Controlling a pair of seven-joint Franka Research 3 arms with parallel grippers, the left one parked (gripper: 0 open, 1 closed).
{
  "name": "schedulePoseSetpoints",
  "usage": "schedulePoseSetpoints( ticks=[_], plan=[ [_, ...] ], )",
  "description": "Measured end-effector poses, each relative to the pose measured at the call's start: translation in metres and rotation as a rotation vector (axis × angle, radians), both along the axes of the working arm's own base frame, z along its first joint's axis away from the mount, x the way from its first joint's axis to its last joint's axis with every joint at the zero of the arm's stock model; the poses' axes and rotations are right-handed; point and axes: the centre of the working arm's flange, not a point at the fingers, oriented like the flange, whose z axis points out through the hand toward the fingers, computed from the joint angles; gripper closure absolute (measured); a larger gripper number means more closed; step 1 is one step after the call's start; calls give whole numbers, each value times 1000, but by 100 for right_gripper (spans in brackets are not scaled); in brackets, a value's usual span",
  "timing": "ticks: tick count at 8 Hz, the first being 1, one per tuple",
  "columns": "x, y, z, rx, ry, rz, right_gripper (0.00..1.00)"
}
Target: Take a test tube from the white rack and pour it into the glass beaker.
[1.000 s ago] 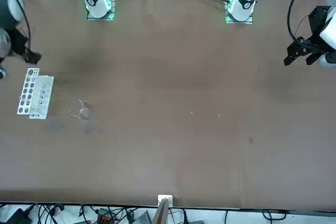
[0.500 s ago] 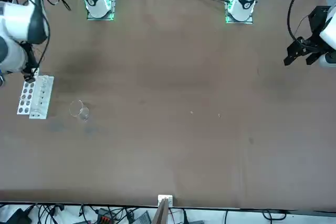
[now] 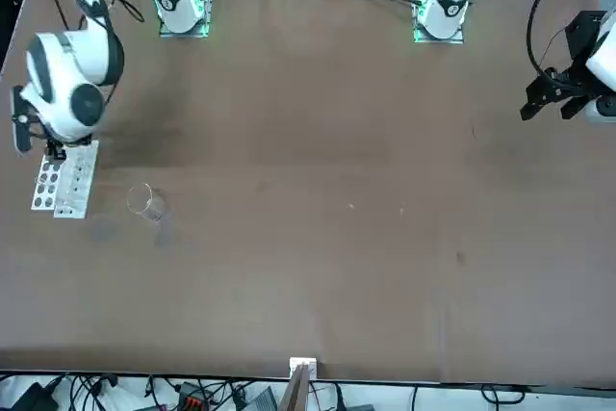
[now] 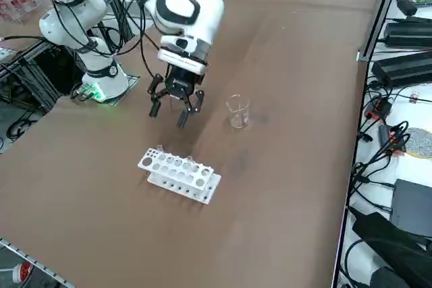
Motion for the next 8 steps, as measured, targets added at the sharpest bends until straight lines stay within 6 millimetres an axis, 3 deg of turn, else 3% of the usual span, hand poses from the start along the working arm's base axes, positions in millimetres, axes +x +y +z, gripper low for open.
schedulePoseSetpoints(
  ticks=[2, 8],
  plan=[
    [-3, -2, -52, -124, -78, -8, 0],
    [-20, -6, -107, -333, -209, -100, 0]
  ],
)
